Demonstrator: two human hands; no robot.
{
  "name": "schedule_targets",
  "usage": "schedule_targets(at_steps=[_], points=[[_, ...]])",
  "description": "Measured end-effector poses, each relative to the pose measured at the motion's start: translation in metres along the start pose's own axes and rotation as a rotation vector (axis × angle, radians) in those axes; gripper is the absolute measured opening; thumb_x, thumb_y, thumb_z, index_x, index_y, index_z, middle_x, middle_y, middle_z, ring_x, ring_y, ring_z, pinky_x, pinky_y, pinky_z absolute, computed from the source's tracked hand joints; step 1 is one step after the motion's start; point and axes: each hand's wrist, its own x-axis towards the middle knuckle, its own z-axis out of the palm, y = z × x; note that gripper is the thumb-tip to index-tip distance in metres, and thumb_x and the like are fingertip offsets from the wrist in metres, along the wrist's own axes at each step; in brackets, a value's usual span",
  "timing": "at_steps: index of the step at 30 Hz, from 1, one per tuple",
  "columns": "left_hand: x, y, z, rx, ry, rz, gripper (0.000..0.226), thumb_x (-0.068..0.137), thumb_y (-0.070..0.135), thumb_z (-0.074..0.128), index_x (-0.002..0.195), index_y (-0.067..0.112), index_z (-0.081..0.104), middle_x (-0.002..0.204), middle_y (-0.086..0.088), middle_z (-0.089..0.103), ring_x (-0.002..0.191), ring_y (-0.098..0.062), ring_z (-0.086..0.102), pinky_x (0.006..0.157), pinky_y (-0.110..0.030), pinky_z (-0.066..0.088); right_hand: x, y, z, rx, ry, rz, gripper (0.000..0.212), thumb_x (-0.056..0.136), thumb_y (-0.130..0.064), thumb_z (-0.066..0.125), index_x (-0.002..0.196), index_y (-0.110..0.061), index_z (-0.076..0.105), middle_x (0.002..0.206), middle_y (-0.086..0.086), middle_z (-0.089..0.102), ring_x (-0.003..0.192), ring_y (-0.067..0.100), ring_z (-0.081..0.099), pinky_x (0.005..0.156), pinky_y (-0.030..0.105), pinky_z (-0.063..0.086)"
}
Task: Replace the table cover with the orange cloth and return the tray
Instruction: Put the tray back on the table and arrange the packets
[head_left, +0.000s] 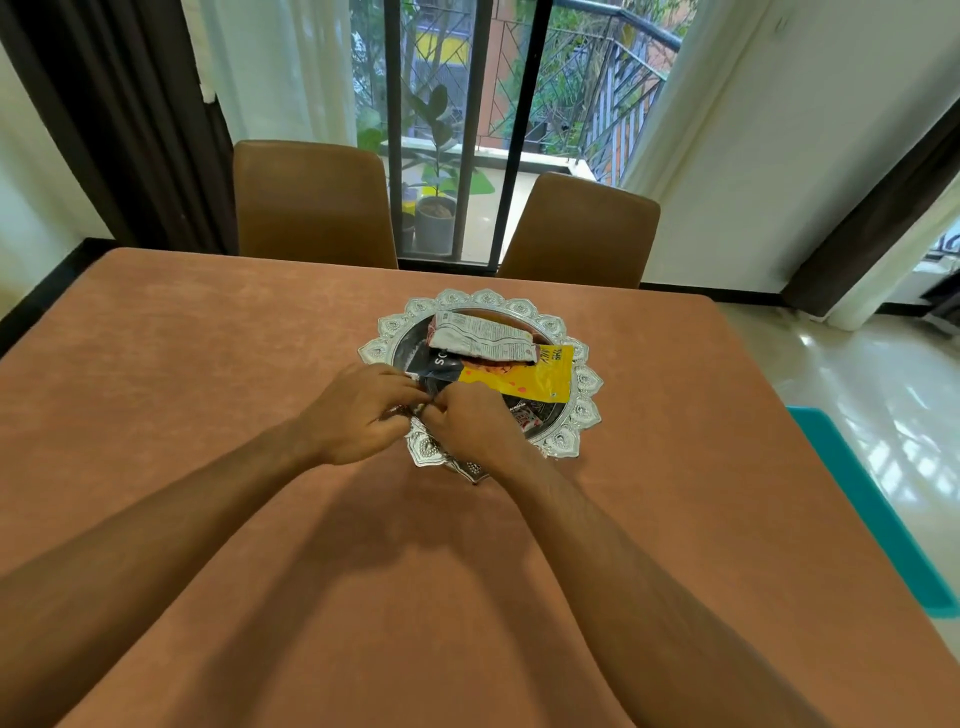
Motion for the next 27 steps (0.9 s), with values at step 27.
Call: schedule_targets(at_steps=[27], points=[[0.009, 0.047, -0.018, -0.033, -0.192, 0.07, 0.024, 0.084, 0.018, 0.067, 0.105, 0.02, 0.078, 0.102, 0.008, 0.076, 0.09, -0.01, 0.069, 0.08, -0.03, 0.054, -0.035, 0.026, -0.05, 0.99, 0.15, 0.271, 0.052, 0.1, -0.024, 0.059, 0.05, -0.018, 0.047, 0.045, -0.001, 0.043, 0.039, 0.013, 0.028, 0.042, 0.02, 0.023]])
